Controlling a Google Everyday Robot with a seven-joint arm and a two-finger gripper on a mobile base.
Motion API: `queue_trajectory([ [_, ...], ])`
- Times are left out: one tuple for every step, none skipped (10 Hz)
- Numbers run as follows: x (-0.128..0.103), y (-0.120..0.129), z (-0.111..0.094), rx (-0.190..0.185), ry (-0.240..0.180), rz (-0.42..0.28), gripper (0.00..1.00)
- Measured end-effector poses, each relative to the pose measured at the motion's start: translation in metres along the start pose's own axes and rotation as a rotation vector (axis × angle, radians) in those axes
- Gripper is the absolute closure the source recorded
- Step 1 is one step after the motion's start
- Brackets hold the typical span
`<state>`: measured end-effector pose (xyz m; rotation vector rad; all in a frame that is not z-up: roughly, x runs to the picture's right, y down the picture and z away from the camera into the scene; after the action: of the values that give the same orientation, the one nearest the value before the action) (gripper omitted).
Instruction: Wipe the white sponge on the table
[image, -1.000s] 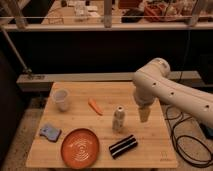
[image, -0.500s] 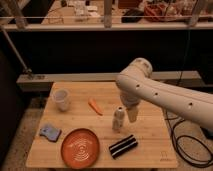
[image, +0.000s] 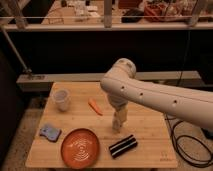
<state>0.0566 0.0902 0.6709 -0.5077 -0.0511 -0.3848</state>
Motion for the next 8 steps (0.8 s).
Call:
queue_trajectory([
  [-0.013,-0.006,-0.001,0.003,-0.002,-0.026,0.20],
  [-0.026,-0.011,-0.003,0.004,-0.003,-0.053,0.20],
  [-0.036,-0.014,-0.003,0.004,-0.001,-0.077,0.20],
  [-0.050,-0.019,-0.003,0.007,-0.002,-0.110,0.20],
  [-0.059,-0.023,-0.004,0.012,-0.003,-0.143,0.20],
  [-0.063,-0.024,-0.004,0.011,0.000,-0.164,0.20],
  [-0.069,-0.026,-0.004,0.012,-0.001,-0.185,0.20],
  [-0.077,-0.030,-0.005,0.015,-0.001,-0.209,0.20],
])
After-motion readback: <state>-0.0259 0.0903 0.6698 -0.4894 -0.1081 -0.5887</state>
